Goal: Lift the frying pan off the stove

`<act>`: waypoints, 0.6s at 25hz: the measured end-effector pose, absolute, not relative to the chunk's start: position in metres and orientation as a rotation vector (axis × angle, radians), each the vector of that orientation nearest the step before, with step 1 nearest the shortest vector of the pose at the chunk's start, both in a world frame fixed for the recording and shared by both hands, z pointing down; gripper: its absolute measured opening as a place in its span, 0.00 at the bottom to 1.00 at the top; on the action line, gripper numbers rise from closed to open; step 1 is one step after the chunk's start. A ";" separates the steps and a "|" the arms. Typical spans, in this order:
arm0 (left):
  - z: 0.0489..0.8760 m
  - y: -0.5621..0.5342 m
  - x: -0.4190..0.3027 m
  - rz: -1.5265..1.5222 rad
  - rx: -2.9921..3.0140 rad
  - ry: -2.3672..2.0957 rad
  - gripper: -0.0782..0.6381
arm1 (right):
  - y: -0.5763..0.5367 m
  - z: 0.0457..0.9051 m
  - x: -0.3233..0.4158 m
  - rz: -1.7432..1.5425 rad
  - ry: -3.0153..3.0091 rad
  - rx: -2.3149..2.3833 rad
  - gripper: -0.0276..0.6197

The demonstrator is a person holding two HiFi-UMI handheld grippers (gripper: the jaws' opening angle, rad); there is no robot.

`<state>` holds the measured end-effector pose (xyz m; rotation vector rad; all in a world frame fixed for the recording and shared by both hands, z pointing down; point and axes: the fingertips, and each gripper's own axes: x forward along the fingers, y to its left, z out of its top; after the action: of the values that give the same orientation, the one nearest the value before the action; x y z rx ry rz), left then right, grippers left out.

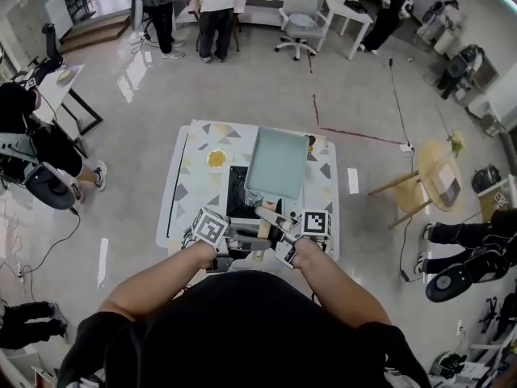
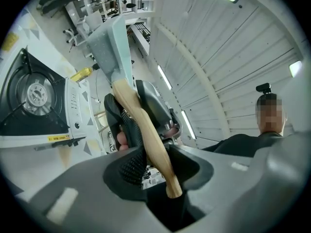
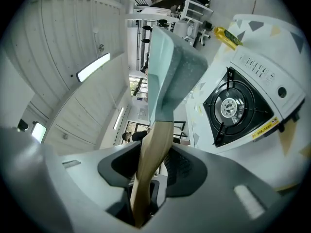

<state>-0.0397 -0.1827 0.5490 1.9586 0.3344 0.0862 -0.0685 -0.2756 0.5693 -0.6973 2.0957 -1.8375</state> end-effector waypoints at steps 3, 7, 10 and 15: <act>0.540 -0.180 -0.043 0.082 1.988 0.335 0.32 | -0.273 0.557 -0.074 -1.818 2.122 -0.684 0.31; 0.530 -0.177 -0.048 0.085 2.040 0.313 0.32 | -0.267 0.547 -0.079 -1.807 2.140 -0.678 0.31; 0.526 -0.173 -0.051 0.057 2.049 0.305 0.32 | -0.263 0.542 -0.082 -1.777 2.184 -0.668 0.31; 0.522 -0.168 -0.055 0.039 2.063 0.297 0.32 | -0.258 0.535 -0.089 -1.764 2.214 -0.651 0.31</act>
<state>-0.0551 -0.1683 0.5218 2.0632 0.2973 0.0387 -0.0888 -0.2581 0.5346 -0.6505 2.2141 -1.7640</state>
